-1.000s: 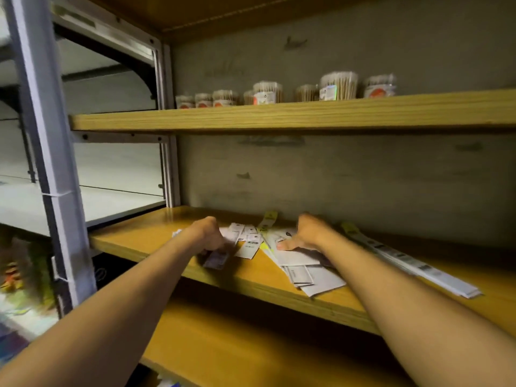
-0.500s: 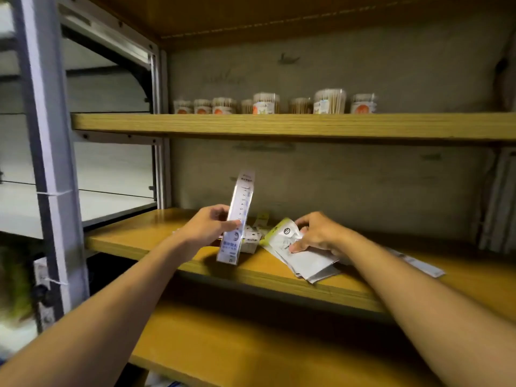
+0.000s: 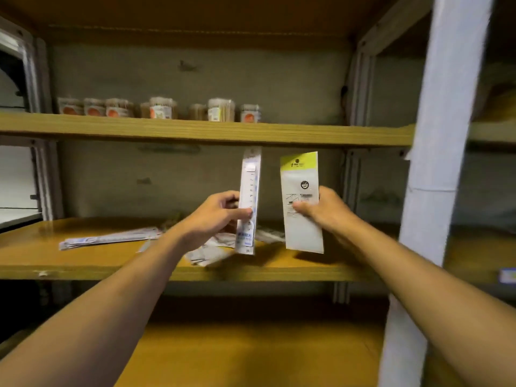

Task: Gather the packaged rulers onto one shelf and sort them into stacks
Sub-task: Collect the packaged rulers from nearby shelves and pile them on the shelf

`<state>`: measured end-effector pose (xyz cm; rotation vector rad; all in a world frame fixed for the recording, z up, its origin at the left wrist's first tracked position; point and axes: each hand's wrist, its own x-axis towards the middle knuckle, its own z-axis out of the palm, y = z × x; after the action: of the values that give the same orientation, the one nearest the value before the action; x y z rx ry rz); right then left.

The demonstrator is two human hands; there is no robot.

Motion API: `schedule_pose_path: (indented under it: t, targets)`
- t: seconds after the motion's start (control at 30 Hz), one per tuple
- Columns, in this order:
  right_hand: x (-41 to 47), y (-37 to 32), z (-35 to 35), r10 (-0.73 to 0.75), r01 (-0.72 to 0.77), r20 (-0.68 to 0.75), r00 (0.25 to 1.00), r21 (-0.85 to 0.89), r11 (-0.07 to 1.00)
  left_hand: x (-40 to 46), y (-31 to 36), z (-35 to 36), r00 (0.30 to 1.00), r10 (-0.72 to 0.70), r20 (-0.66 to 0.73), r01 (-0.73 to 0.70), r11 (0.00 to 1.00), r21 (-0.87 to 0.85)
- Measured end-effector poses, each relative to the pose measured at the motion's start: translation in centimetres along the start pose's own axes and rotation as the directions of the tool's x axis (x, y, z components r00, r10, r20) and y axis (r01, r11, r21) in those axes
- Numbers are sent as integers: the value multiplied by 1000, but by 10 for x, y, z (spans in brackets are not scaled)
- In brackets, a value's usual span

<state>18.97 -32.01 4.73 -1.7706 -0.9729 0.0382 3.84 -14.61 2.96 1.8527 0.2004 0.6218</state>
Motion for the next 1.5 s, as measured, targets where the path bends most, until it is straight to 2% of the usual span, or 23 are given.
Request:
schedule_pose_path:
  t: [0.17, 0.4, 0.53, 0.67, 0.9, 1.1, 1.3, 1.5]
  targets:
    - [-39, 22, -95, -26, 27, 5, 1000, -110, 994, 19, 35, 96, 983, 14, 185, -13, 1000, -7]
    - [-90, 62, -215, -46, 40, -91, 995, -72, 997, 25, 77, 217, 930, 10, 367, -15, 1000, 11]
    - [-117, 98, -283, -4, -11, -146, 989, -101, 995, 31, 96, 287, 908, 16, 418, -35, 999, 38]
    - [-138, 142, -349, 113, -151, -246, 963, -141, 979, 44, 112, 359, 876, -1, 482, -89, 982, 164]
    - [-171, 210, -444, 231, -259, -381, 895, -25, 965, 87, 104, 474, 884, -1, 467, -86, 983, 164]
    - [-175, 261, -505, 255, -325, -460, 851, -79, 942, 134, 97, 547, 883, -19, 469, -42, 992, 119]
    - [-134, 295, -565, 258, -382, -555, 791, -117, 917, 201, 84, 604, 884, -68, 463, -2, 989, 150]
    - [-90, 330, -610, 252, -399, -572, 780, -146, 905, 261, 77, 653, 880, -81, 468, 29, 993, 117]
